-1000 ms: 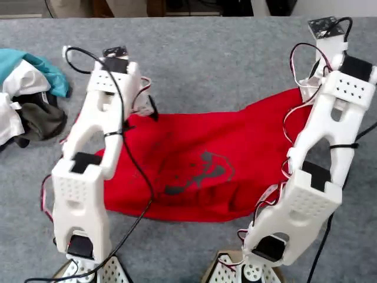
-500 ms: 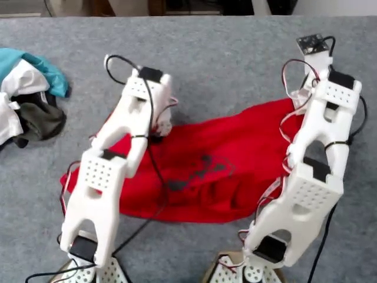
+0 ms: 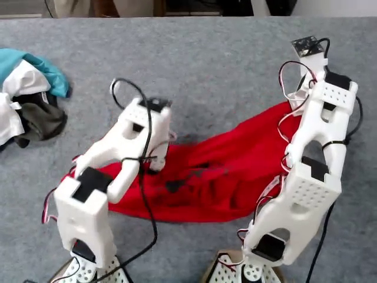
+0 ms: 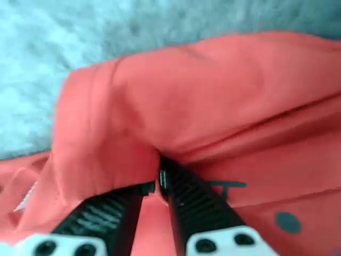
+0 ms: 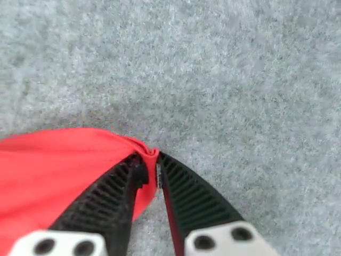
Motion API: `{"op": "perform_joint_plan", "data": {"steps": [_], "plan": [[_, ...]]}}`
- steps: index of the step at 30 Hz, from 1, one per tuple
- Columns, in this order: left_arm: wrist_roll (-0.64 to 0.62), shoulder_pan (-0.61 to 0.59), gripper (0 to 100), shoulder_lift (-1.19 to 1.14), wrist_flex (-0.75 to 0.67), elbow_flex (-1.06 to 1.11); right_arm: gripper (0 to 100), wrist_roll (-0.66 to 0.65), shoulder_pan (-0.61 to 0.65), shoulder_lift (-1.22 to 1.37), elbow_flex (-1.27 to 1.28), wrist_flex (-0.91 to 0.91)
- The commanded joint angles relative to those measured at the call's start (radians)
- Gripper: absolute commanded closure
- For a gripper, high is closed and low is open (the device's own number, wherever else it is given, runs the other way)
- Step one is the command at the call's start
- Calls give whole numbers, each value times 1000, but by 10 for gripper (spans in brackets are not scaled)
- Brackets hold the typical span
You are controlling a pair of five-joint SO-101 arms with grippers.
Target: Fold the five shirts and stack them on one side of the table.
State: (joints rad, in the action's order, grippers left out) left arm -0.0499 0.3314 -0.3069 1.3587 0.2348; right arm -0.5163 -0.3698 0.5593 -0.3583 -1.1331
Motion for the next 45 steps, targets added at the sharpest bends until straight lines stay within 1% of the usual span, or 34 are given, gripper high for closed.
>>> {"op": "perform_joint_plan", "data": {"steps": [1, 2, 5, 7, 11, 13, 15, 17, 19, 22, 24, 30, 32, 33, 38, 39, 40, 42, 45], "plan": [[14, -31, 972, 87, -44, 75, 984, -21, -27, -12, -4, 17], [14, -40, 943, 104, -18, 51, 984, -21, -24, -10, -4, 17], [14, -80, 811, 136, 84, -69, 983, -43, -15, -10, 15, 18], [14, -118, 758, 156, 141, -160, 983, -69, -10, -10, 39, 37], [20, -199, 761, 173, 215, -342, 983, -74, -7, -10, 70, 61], [18, -239, 761, 160, 210, -393, 983, -74, -4, -10, 70, 61], [12, -252, 761, 128, 178, -419, 983, -75, 2, -10, 73, 61], [-12, -252, 761, 91, 170, -446, 983, -75, 4, -10, 74, 61], [-86, -252, 761, 44, 157, -483, 983, -75, 4, -10, 74, 61], [-184, -252, 761, -54, 81, -537, 983, -74, 4, -10, 74, 61], [-232, -247, 761, -130, 55, -578, 983, -74, 4, -10, 76, 61], [-255, -175, 761, -346, 68, -640, 983, -74, 4, -10, 76, 61], [-256, -169, 767, -397, 68, -640, 983, -74, 4, -10, 76, 61], [-256, -169, 786, -414, 71, -640, 983, -74, 4, -10, 76, 61], [-253, -172, 972, -404, 66, -643, 983, -74, 4, -10, 76, 61], [-249, -172, 988, -400, 66, -658, 983, -74, 4, -10, 76, 61], [-249, -173, 974, -400, 71, -681, 983, -74, 4, -10, 76, 61], [-249, -180, 984, -389, 71, -736, 983, -72, 4, -15, 76, 55], [-247, -189, 981, -381, 74, -882, 983, -72, 4, -19, 68, 34]]}}
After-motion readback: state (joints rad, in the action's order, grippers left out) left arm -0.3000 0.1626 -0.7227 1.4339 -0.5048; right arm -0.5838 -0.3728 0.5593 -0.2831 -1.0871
